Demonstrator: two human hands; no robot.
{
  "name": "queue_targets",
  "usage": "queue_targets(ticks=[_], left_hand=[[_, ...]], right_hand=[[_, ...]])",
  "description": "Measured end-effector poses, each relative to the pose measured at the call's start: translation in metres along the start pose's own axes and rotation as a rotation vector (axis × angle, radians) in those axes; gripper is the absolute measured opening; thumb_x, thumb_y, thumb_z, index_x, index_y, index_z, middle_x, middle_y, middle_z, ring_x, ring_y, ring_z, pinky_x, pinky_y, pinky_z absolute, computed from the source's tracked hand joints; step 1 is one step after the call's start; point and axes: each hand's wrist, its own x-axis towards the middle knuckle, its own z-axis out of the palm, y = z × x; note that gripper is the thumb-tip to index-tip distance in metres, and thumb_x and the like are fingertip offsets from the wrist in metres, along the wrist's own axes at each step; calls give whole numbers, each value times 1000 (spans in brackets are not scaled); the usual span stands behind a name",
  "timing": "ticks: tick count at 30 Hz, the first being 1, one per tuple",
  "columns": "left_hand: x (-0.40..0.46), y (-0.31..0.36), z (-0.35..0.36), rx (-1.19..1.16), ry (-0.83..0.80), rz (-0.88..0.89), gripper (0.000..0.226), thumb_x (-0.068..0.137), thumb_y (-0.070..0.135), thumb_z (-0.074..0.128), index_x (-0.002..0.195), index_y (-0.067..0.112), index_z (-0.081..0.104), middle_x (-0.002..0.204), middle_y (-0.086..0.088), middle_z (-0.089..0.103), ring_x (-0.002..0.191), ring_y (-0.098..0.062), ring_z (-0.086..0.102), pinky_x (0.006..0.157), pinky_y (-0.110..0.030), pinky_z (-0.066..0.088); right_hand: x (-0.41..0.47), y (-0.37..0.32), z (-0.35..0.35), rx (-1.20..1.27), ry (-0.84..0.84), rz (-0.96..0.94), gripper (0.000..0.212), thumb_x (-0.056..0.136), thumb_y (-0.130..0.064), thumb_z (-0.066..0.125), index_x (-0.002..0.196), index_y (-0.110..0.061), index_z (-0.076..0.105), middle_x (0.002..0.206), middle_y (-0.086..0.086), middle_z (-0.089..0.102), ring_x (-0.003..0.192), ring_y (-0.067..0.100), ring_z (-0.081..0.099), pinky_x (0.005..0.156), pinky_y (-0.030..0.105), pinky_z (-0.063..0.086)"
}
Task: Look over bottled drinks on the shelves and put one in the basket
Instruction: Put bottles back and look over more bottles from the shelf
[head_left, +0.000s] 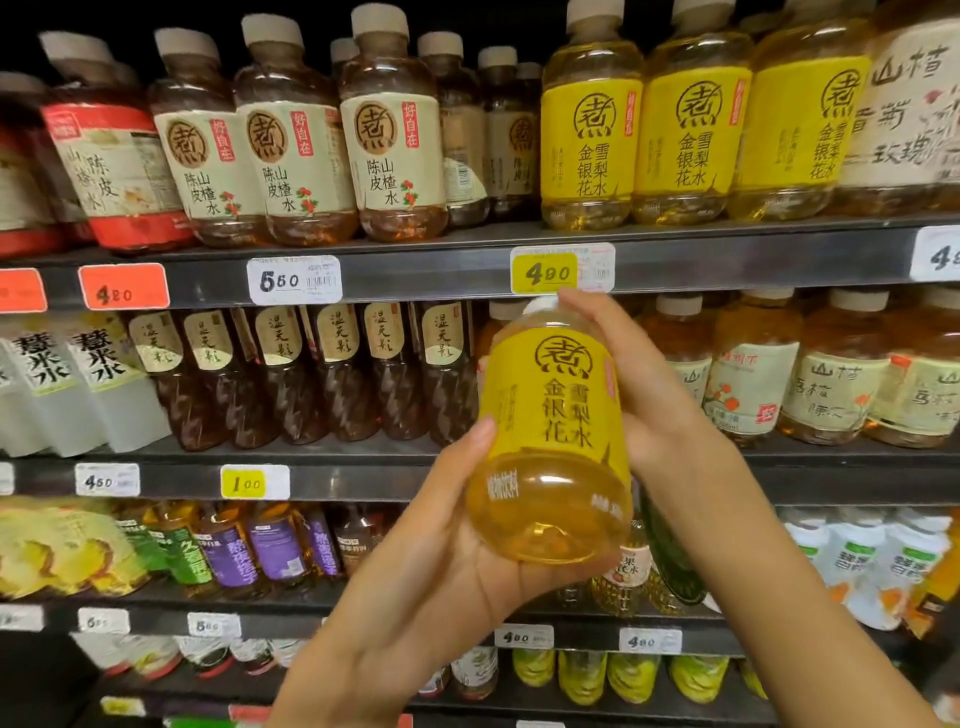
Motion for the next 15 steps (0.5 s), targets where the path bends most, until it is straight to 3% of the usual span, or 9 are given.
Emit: queue_targets(ticks=[3,6,9,12,15], left_hand=[[-2,-9,-8,45,56,48,74,74,41,81,133,6,55,133,-27,55,120,-40,56,99,-46,48],[-3,-16,-10,134,79,120,85,66,42,86,134,5,52,133,-29,54,122,-45,54,97,-45,50],[-5,-14,-5,393,144,195,81,65,46,84,131,10,53,120,-17,67,104,-29,68,76,-28,56],[-1,-14,-1,748,310,308,65,61,46,79,121,31,58,108,2,73,98,-14,70,73,-22,56],[1,-18,-6,820,338,337,66,60,47,78,121,36,55,107,8,73,92,-7,70,64,-13,53]], right_hand=[[0,-10,4,-67,-26,-108,34,84,-32,63,107,-8,65,87,11,71,81,24,69,69,34,59],[-6,-12,10,-161,-64,-179,52,80,-35,63,116,1,61,102,15,68,92,27,66,79,36,57],[-12,-14,11,-320,-36,-282,48,86,-40,59,117,-4,65,103,15,72,86,19,69,75,30,57],[-21,-16,13,-443,-31,-355,47,84,-47,62,109,-7,67,97,12,73,84,17,70,70,25,57],[-23,-14,14,-445,3,-379,48,80,-44,65,106,-3,67,102,15,73,86,20,71,72,26,56]])
